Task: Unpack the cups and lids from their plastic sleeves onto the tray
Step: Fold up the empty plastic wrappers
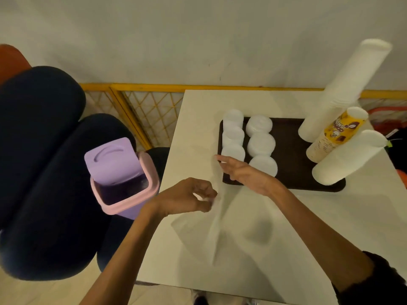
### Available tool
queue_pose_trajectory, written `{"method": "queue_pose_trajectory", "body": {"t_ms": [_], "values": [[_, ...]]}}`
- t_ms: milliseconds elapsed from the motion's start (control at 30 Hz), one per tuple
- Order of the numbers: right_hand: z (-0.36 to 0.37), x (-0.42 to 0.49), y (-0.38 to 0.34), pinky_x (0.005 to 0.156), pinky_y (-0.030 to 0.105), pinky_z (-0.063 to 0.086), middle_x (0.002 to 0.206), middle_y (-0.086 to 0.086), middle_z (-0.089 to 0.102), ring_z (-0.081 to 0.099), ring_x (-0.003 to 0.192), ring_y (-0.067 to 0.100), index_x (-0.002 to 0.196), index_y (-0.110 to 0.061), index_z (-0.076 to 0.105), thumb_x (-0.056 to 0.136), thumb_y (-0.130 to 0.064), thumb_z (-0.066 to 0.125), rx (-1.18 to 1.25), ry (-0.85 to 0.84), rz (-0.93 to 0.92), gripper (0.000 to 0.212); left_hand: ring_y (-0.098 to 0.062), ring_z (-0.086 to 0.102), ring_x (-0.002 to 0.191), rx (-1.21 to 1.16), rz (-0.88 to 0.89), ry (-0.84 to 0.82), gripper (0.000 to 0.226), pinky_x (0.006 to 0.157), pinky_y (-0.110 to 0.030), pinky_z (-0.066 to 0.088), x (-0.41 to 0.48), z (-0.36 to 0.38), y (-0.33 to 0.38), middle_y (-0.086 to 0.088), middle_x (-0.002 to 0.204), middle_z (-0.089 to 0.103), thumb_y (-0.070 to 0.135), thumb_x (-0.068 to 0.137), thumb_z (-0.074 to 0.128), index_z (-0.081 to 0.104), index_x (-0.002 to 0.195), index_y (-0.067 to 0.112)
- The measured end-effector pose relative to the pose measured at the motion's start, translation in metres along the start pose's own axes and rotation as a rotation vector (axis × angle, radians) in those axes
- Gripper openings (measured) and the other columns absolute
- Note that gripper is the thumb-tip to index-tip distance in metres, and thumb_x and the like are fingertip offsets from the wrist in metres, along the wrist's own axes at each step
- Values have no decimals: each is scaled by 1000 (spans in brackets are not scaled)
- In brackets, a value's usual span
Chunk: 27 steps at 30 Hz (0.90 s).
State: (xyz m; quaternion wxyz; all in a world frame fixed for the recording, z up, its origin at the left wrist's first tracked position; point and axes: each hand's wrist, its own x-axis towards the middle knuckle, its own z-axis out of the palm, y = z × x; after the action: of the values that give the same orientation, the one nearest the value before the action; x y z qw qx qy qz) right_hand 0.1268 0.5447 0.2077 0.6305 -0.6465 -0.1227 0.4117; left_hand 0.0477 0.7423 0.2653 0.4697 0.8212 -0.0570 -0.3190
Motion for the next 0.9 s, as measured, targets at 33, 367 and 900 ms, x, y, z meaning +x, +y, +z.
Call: {"method": "queue_pose_trajectory", "body": {"t_ms": [33,367,900], "values": [[-4,-8,-2,104,22,34,138,0,49,40,133,13,131,-30,42,77,-25,59,20,-19,-23,56,-1,61,91,-27,9,-25,14,91,-15,43,-1,3,10,11,95,68,7,79,68,68,91,14],[-38,-80,-13,80,17,49,92,-3,73,67,92,7,99,2,68,70,-34,74,120,-77,-64,47,0,55,71,-157,132,-194,13,73,-12,43,-1,40,78,12,74,63,11,67,62,70,75,16],[-102,-171,23,75,32,57,92,1,67,66,86,11,115,-7,59,80,-16,65,577,713,-381,37,-23,67,95,-537,110,84,60,81,-29,55,62,67,84,-4,100,72,38,60,77,64,113,13]]}}
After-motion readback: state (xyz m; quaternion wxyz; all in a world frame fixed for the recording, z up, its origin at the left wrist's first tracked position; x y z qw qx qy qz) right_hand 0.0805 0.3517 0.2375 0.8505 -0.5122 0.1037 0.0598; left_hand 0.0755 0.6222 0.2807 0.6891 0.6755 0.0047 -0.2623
